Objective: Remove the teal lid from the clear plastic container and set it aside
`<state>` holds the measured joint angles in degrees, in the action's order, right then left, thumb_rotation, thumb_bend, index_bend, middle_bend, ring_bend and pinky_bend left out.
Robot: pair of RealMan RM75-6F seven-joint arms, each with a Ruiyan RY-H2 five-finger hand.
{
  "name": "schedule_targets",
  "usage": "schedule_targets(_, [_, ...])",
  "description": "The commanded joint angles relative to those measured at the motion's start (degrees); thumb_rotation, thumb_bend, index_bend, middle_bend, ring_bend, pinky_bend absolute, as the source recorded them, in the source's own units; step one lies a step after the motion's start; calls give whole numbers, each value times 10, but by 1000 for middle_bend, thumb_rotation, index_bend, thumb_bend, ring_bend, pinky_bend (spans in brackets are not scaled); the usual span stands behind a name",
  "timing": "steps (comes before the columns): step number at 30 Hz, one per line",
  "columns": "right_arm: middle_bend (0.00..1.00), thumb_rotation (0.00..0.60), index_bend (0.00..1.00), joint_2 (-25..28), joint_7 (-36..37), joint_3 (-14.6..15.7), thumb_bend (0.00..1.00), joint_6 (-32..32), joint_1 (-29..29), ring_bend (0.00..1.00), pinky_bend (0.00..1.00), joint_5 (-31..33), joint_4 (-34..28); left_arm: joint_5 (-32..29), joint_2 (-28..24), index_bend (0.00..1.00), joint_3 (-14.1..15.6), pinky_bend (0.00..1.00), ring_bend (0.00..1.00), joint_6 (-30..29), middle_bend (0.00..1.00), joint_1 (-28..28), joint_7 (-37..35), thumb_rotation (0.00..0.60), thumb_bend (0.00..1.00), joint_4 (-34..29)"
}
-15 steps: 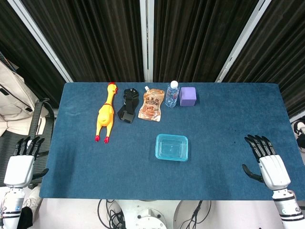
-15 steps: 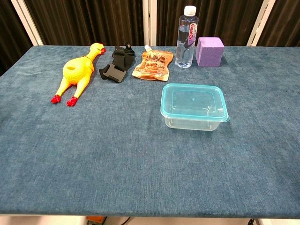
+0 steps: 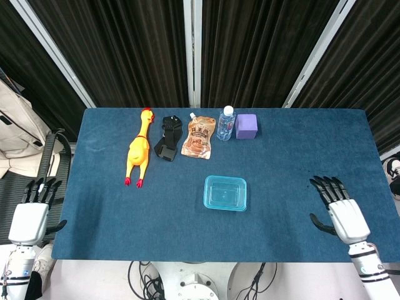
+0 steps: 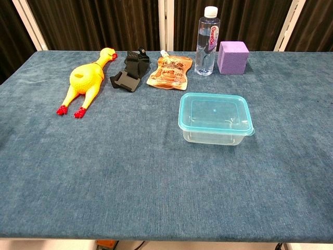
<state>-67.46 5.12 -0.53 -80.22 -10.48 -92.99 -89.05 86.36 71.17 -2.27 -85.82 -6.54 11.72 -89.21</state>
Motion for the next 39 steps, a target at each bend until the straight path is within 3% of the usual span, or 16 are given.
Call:
schedule_targets(1, [30, 600, 0, -33, -41, -12, 244, 56, -36, 0, 0, 14, 23, 7, -1, 110, 2, 0, 0, 0, 74, -2, -5, 600, 0, -3])
schedule_targets(6, [0, 600, 0, -103, -83, -39, 72, 129, -90, 0, 0, 48, 70, 10, -4, 110, 3, 0, 0, 9, 74, -7, -7, 600, 0, -8])
schedule_targets(9, [0, 600, 0, -154, -109, -53, 29, 142, -118, 0, 0, 49, 110, 13, -4, 110, 4, 0, 0, 15, 74, -11, -6, 600, 0, -10])
schedule_targets(17, [0, 600, 0, -263, -130, -80, 26, 174, -196, 0, 0, 40, 203, 23, -11, 110, 5, 0, 0, 31, 74, -25, -13, 600, 0, -16])
schedule_targets(27, [0, 600, 0, -346, -146, -96, 17, 206, -266, 0, 0, 43, 240, 63, -14, 110, 3, 0, 0, 89, 74, -82, -38, 600, 0, -32])
schedule_targets(30, [0, 600, 0, -340, -151, -96, 17, 205, -266, 0, 0, 50, 223, 73, -10, 110, -2, 0, 0, 127, 74, -116, -53, 600, 0, -37])
schedule_targets(34, [0, 600, 0, -271, -169, -79, 18, 189, -244, 0, 0, 49, 148, 84, 7, 110, -15, 0, 0, 188, 74, -171, -59, 600, 0, -44])
schedule_targets(39, [0, 600, 0, -163, -166, -64, 20, 87, -176, 0, 0, 35, 46, 91, 53, 102, -38, 0, 0, 277, 74, -257, -58, 600, 0, -48])
